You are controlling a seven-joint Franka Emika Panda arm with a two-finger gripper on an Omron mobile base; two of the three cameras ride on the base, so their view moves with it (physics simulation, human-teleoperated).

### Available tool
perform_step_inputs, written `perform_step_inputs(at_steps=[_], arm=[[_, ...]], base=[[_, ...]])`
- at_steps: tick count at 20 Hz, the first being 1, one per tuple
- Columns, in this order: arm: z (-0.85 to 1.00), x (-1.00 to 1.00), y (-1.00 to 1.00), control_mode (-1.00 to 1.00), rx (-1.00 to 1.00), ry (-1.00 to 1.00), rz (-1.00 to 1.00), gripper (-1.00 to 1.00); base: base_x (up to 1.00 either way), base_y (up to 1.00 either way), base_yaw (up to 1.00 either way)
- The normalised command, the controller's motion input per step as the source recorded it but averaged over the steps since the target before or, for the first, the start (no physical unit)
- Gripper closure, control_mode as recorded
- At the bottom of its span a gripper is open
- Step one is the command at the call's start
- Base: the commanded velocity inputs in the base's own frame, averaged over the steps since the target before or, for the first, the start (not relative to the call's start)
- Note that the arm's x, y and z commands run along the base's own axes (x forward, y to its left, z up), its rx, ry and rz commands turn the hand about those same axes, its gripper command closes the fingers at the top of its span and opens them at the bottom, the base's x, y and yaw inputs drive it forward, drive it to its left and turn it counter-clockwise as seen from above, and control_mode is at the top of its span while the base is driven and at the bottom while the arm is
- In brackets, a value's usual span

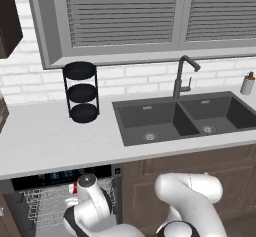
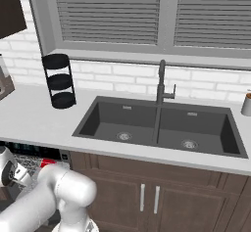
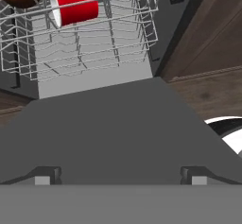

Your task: Pick up the cup and bowl from the counter, place them in the dishwasher, and close the dishwasher door.

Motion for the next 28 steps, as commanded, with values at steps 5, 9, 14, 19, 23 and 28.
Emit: perform_step_inputs(at_steps=[5,9,14,19,23,28], arm=[[0.00,-0.01,0.00,-1.00,0.00,0.00,0.00,-1.00],[0.03,-0.21,0.00,-1.00,0.00,-0.04,0.00,-1.00],[0.01,-0.36,0.00,-1.00,-0.02,-0.07,0.00,-1.00],[0.00,-0.53,0.00,-1.00,0.00,-0.12,0.00,-1.00],[0.05,-0.59,0.00,-1.00,0.00,-0.09,0.00,-1.00],[0.62,-0.52,0.02,-1.00,0.02,-0.01,0.09,-1.00]], base=[[0.00,0.00,0.00],[0.00,0.00,0.00],[0.00,0.00,0.00],[0.00,0.00,0.00],[0.00,0.00,0.00],[0.00,0.00,0.00]])
